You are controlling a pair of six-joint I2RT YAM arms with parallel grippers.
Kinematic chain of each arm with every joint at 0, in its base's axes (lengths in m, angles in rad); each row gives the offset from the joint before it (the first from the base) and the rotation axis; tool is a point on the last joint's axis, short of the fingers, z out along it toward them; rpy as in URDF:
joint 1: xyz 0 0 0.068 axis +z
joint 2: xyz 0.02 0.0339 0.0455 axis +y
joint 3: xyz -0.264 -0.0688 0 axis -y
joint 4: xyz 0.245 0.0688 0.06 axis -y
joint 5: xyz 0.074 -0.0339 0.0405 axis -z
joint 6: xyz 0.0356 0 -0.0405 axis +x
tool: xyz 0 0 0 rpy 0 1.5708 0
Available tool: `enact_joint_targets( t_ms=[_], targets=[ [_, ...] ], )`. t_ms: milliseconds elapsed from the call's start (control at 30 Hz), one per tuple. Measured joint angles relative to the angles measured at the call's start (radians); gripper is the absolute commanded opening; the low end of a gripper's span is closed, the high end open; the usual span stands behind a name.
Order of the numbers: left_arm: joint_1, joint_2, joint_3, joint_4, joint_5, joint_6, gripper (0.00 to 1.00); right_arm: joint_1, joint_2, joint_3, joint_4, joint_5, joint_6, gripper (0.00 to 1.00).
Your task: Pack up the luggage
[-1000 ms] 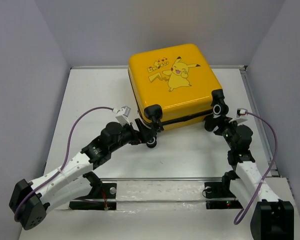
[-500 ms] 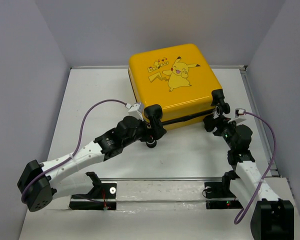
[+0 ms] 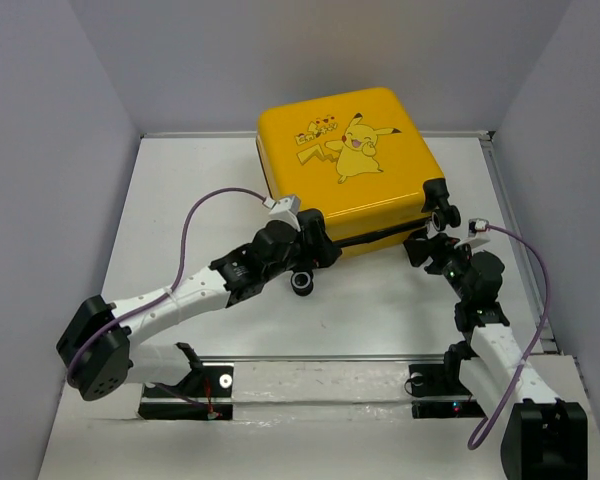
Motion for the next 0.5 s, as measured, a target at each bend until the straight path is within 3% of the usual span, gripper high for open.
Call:
enact_joint_targets(
  t_ms=[267,333,367,433,467,500],
  targets=[
    [0.000,-0.001,-0.023,0.100,-0.067,-0.063,0.72,0.000,-0.005,-0.003,0.002,-0.011,0.003,0.77],
    [0.000,-0.001,-0.039,0.121,-0.080,-0.080,0.63,0.000,-0.005,-0.008,0.005,-0.014,0.003,0.77],
    [0.000,-0.001,-0.047,0.130,-0.087,-0.090,0.49,0.000,-0.004,-0.009,0.006,-0.015,0.003,0.77],
    [0.000,-0.003,-0.057,0.148,-0.096,-0.122,0.33,0.000,-0.004,-0.010,0.006,-0.016,0.003,0.78],
    [0.000,-0.007,-0.063,0.152,-0.100,-0.144,0.17,0.000,-0.004,-0.010,0.007,-0.016,0.003,0.78],
    [0.000,-0.009,-0.069,0.161,-0.102,-0.148,0.09,0.000,-0.004,-0.010,0.006,-0.016,0.003,0.78]
  ],
)
